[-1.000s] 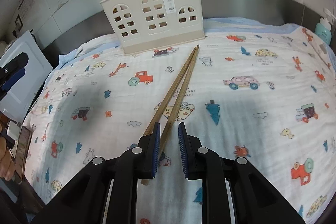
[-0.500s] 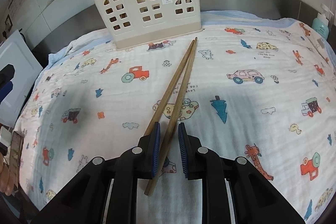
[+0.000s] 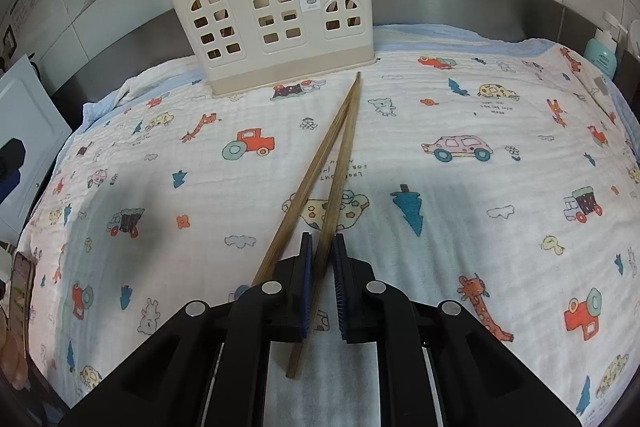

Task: Organize utensils
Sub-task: 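Close the right tool on one of the last two chopsticks while the left tool moves back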

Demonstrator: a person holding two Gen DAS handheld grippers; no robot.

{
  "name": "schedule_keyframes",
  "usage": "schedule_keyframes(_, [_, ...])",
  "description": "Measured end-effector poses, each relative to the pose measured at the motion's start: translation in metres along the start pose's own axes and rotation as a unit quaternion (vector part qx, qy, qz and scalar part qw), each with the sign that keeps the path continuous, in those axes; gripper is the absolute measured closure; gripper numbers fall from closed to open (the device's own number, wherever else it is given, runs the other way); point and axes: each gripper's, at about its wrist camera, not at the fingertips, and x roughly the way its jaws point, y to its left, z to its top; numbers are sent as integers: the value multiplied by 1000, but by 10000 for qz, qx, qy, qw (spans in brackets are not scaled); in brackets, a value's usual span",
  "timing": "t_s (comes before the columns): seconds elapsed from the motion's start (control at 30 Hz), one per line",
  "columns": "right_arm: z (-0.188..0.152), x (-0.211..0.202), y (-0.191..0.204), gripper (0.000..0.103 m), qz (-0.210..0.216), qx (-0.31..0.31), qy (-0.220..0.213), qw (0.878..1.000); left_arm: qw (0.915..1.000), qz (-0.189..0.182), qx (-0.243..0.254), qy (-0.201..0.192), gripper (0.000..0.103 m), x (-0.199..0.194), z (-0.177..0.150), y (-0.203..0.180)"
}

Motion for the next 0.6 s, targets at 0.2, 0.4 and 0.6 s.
schedule_keyframes(0.2, [0,-6,-6,96,0,-37,-64,10000,9999,-42,59,96,12,1,-8,-8])
schedule_keyframes(0.4, [-1,-14,-13,96,25,-63,-152,9999,9993,-138,254,239,12,3,-20,-28])
schedule_keyframes(0.6, [-2,-26,-22,96,45,-103,-286,9995,9974,-430,428,394,12,8,-32,-52])
